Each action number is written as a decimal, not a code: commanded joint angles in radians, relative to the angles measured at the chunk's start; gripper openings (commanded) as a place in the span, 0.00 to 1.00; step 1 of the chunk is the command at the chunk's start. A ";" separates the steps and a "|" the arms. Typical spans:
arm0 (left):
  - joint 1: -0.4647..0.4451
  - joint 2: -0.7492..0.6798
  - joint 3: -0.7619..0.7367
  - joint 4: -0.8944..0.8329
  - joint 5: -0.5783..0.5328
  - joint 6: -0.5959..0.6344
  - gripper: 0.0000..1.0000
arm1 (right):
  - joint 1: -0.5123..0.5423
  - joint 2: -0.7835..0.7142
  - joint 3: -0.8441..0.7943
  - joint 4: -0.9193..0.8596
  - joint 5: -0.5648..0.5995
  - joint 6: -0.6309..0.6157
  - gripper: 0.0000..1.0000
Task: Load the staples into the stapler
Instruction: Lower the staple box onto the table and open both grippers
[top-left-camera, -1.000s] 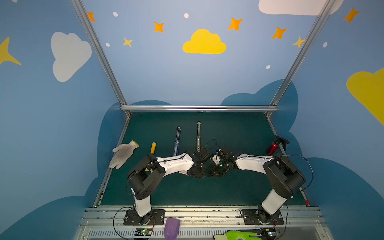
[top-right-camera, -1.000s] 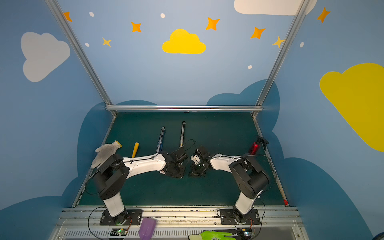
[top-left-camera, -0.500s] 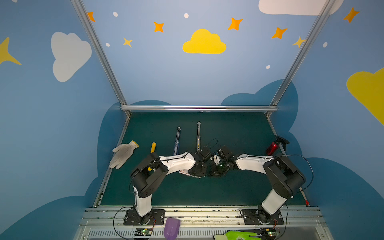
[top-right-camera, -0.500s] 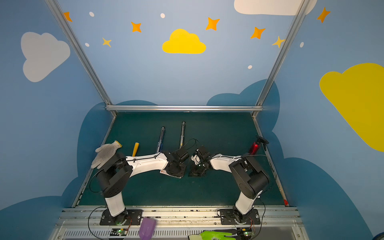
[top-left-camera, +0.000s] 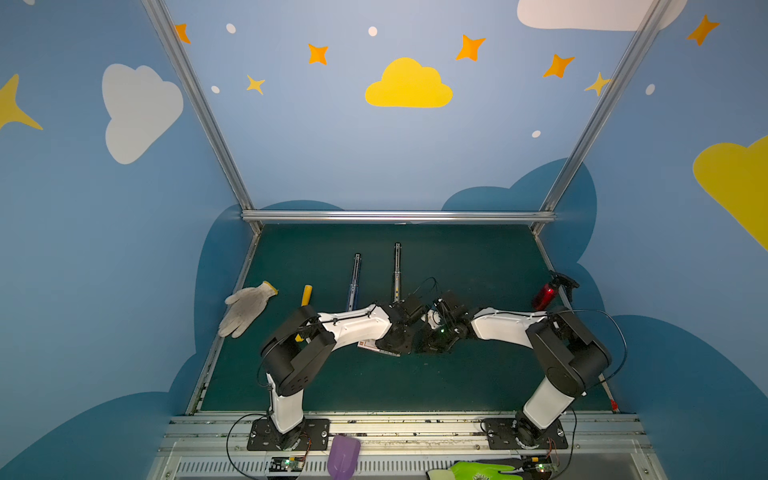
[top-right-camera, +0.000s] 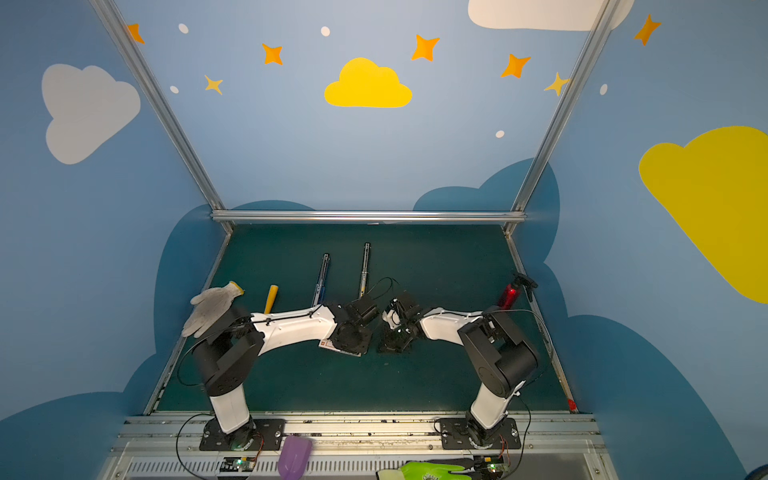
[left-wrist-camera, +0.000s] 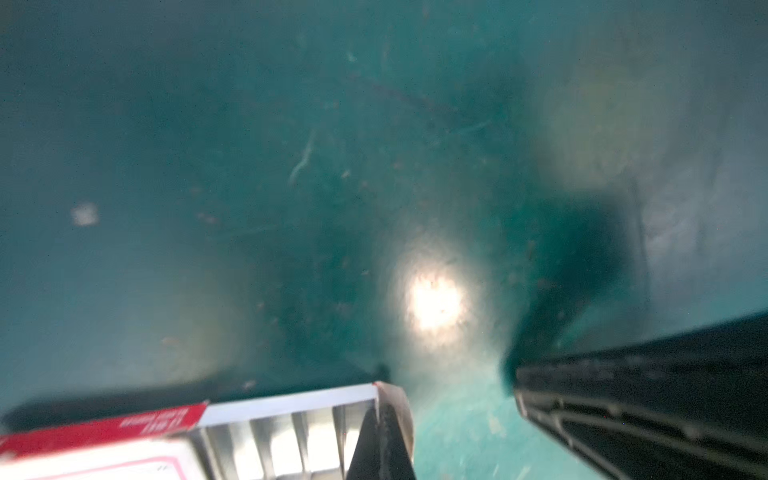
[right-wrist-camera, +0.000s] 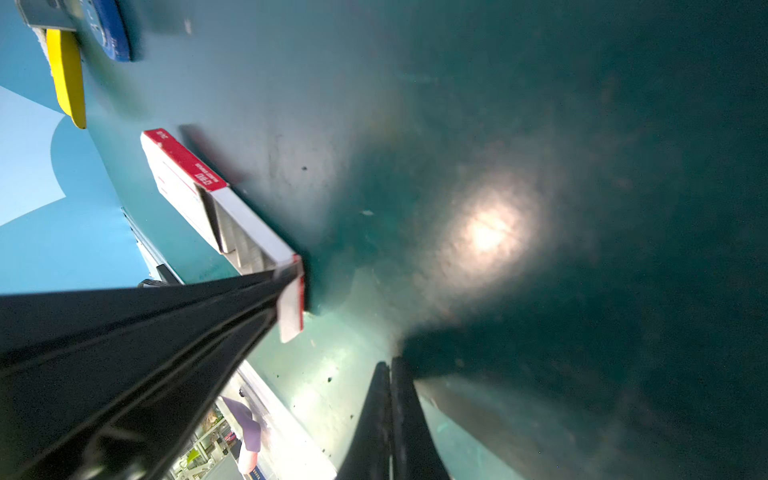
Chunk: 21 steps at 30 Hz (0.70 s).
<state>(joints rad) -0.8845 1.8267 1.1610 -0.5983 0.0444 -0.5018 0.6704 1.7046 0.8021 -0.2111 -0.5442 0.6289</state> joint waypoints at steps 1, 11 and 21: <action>0.008 -0.091 0.038 -0.064 -0.026 0.030 0.04 | -0.008 -0.015 -0.023 -0.018 0.022 -0.004 0.07; 0.088 -0.235 0.020 -0.036 0.109 0.062 0.04 | -0.049 -0.100 -0.027 -0.037 0.020 -0.012 0.08; 0.140 -0.286 -0.046 -0.004 0.160 0.026 0.17 | -0.091 -0.192 -0.010 -0.106 0.036 -0.050 0.12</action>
<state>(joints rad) -0.7448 1.5482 1.1381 -0.6060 0.1761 -0.4679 0.5854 1.5288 0.7776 -0.2684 -0.5220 0.6044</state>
